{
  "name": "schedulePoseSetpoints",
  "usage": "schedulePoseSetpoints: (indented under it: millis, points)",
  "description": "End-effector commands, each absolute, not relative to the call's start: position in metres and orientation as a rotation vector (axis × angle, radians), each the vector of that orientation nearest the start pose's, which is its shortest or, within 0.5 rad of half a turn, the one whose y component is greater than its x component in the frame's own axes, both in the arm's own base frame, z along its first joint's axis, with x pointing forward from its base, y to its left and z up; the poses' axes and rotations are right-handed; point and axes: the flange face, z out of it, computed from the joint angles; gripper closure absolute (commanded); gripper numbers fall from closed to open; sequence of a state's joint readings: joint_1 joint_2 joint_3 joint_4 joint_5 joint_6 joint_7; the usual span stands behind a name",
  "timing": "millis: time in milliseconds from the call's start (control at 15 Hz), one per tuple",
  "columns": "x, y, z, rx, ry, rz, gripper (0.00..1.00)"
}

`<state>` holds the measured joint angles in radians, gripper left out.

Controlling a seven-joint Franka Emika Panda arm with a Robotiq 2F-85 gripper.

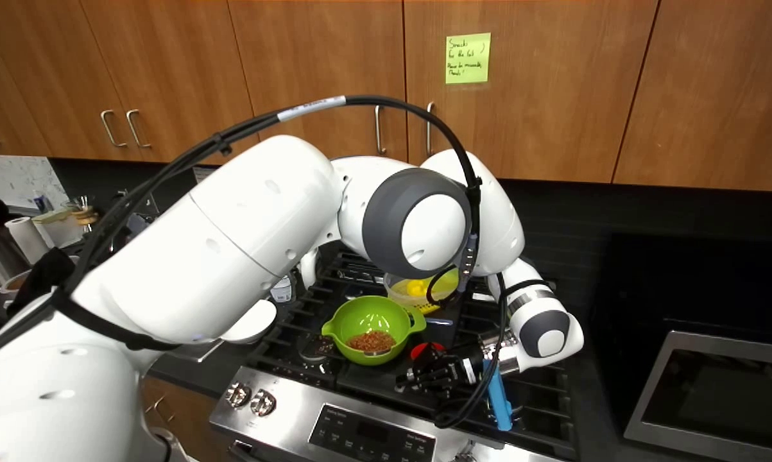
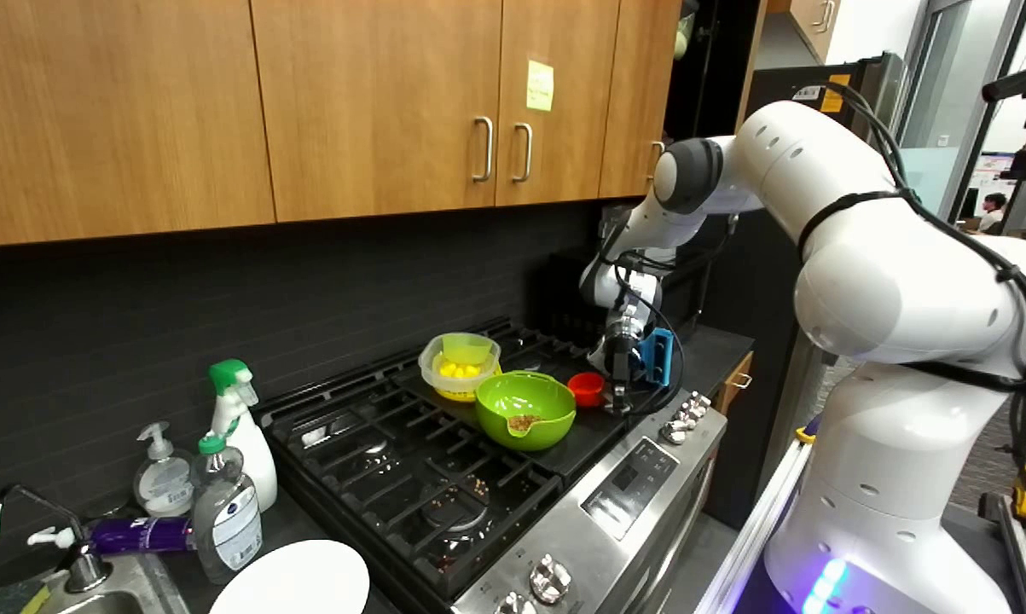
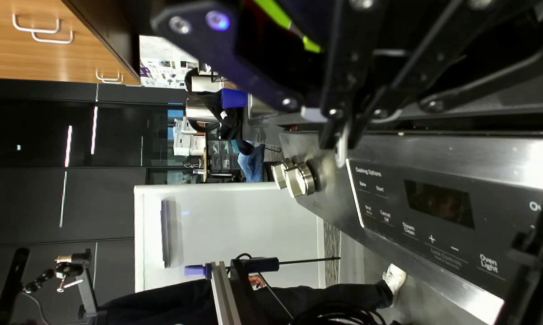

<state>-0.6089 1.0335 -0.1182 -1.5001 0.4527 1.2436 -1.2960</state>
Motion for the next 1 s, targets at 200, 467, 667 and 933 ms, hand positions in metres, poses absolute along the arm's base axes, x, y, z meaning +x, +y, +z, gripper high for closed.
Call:
schedulePoseSetpoints:
  millis: [200, 467, 667, 933]
  points:
    - [0.4384, -0.3109, 0.0528, -1.852, -0.354, 0.418, 0.99]
    - [0.4396, -0.3142, 0.0489, -1.850, -0.345, 0.412, 0.84]
    - [0.4398, -0.3145, 0.0490, -1.851, -0.345, 0.411, 0.65]
    - [0.4399, -0.3146, 0.0491, -1.851, -0.345, 0.411, 0.48]
